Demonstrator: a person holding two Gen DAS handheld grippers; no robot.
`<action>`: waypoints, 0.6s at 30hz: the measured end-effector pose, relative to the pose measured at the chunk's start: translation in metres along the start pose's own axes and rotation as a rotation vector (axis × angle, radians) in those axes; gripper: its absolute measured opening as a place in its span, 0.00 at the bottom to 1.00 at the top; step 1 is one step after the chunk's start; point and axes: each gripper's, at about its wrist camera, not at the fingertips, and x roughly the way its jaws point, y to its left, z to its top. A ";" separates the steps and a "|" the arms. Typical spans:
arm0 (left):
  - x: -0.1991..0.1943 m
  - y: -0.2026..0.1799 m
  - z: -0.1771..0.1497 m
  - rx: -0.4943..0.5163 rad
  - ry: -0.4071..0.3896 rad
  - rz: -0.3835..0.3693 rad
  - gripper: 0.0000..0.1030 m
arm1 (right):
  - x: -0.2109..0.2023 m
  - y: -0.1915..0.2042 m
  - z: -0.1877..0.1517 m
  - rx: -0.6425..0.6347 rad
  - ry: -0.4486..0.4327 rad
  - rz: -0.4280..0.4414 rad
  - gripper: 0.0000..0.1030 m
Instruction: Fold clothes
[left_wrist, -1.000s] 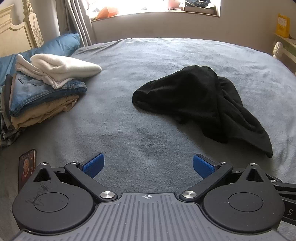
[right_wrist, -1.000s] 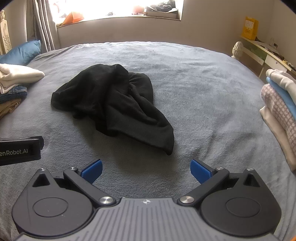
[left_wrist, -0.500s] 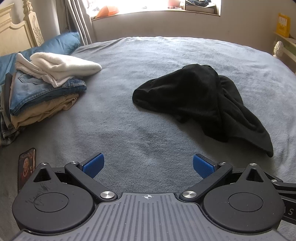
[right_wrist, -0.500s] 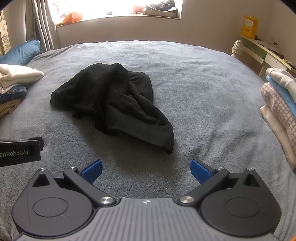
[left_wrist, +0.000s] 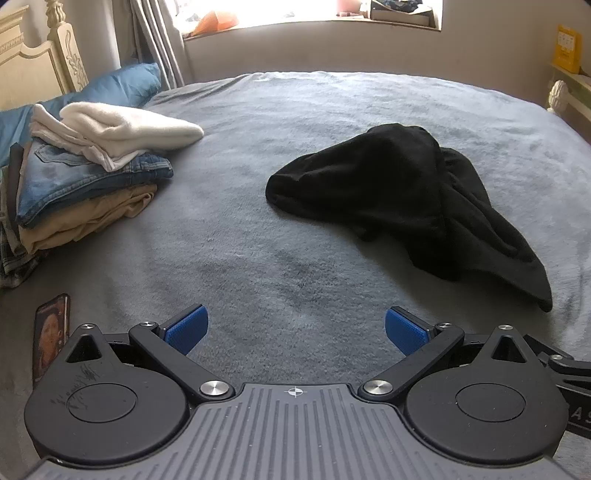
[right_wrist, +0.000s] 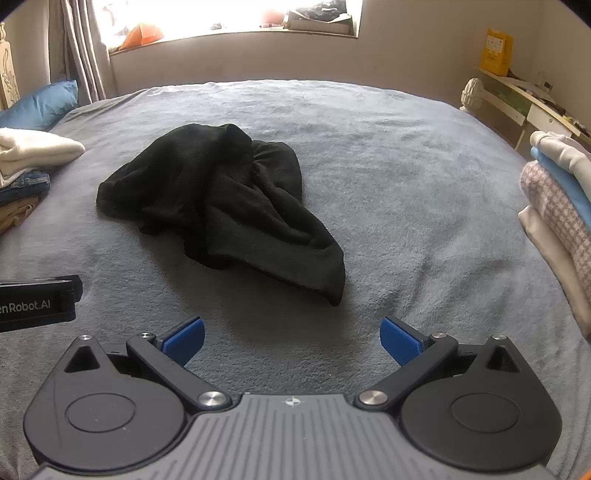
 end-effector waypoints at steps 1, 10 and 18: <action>0.002 0.001 0.000 -0.004 -0.005 -0.007 1.00 | 0.001 -0.002 -0.001 -0.001 -0.011 0.006 1.00; 0.028 0.012 0.006 -0.056 -0.084 -0.107 1.00 | 0.019 -0.007 0.004 -0.108 -0.227 0.079 1.00; 0.048 0.004 0.034 0.027 -0.224 -0.101 0.98 | 0.054 -0.006 0.056 -0.163 -0.311 0.218 1.00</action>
